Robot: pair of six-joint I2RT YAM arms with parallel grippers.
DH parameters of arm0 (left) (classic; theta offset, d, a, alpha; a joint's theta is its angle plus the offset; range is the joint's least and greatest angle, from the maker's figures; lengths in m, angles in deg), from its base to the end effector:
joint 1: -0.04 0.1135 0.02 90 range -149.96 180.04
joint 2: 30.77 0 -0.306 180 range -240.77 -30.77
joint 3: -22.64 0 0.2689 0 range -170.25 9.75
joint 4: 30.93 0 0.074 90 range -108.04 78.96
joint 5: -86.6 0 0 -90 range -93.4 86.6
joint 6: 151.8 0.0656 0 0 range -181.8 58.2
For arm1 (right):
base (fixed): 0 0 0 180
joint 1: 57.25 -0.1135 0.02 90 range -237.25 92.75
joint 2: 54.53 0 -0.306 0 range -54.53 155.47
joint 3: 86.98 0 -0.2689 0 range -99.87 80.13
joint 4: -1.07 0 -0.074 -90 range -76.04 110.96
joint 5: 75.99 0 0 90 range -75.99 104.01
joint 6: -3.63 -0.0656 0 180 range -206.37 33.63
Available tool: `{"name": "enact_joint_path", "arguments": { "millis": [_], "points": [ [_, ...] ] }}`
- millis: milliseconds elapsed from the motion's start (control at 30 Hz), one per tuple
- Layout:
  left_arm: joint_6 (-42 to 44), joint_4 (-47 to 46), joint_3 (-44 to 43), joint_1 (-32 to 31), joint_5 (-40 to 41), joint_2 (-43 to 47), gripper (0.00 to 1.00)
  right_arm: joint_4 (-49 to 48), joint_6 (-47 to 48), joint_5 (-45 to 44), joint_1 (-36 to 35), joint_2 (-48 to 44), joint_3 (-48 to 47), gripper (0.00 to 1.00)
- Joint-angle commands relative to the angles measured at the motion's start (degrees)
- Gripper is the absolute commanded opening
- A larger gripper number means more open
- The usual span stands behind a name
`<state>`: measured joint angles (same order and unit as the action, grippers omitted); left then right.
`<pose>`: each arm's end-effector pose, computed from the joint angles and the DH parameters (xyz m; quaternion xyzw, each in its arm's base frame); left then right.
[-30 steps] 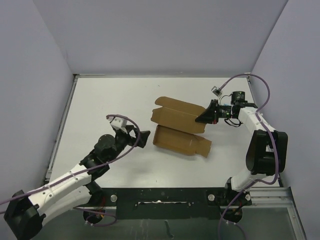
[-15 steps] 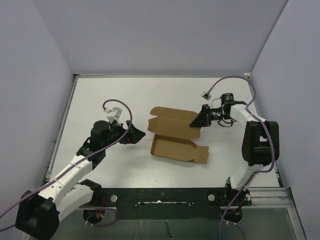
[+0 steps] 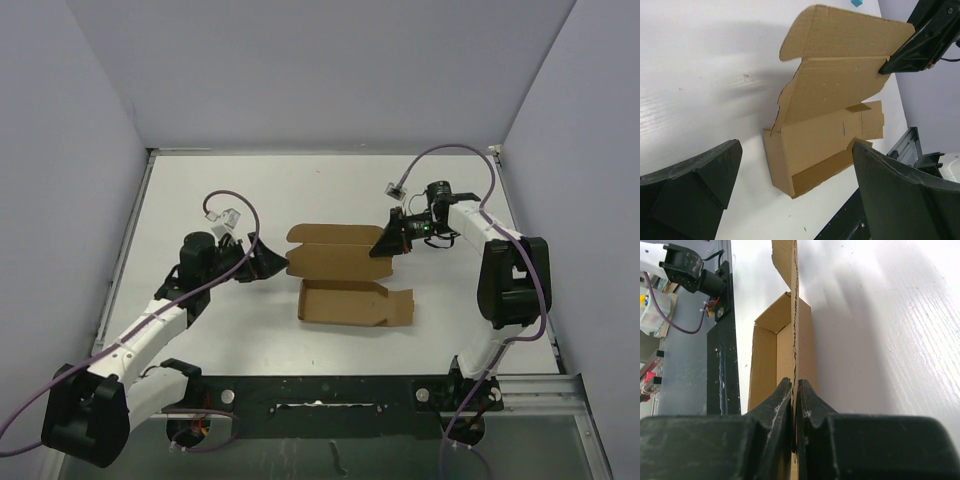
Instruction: Fold the paper box
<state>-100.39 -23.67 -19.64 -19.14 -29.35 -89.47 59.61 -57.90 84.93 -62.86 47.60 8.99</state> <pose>0.2180 -0.1062 0.2455 -0.0165 0.8248 -0.4221 0.3759 0.3542 0.0971 0.2363 -0.3016 0.7537 0.5460 0.2071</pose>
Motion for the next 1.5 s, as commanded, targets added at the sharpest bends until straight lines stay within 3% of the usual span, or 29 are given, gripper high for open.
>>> {"name": "enact_joint_path", "arguments": {
  "millis": [0,167,300,533,767,1467],
  "points": [
    [1.12,-3.68,-5.29,1.45,-1.16,-1.52,0.93,2.69,4.64,0.96,-1.43,0.38,-2.73,0.01],
    [5.21,-2.42,-9.95,4.93,-3.93,-4.96,0.94,3.35,6.84,1.15,-1.73,-0.71,-2.27,0.01],
    [13.12,2.00,-17.23,6.28,-8.76,-7.42,0.98,4.67,9.54,2.26,-2.24,-1.79,-2.17,0.01],
    [23.83,4.07,-22.34,6.35,-22.51,-13.41,0.98,9.87,16.79,6.12,-2.44,-2.99,-2.96,0.01],
    [22.71,0.15,-21.04,6.00,-26.80,-17.13,0.95,10.81,18.67,6.61,-2.61,-3.09,-2.76,0.01],
    [19.34,-7.86,-15.87,5.12,-26.51,-14.54,0.94,11.25,19.69,6.78,-2.76,-3.69,-2.08,0.01]
  ]
}}
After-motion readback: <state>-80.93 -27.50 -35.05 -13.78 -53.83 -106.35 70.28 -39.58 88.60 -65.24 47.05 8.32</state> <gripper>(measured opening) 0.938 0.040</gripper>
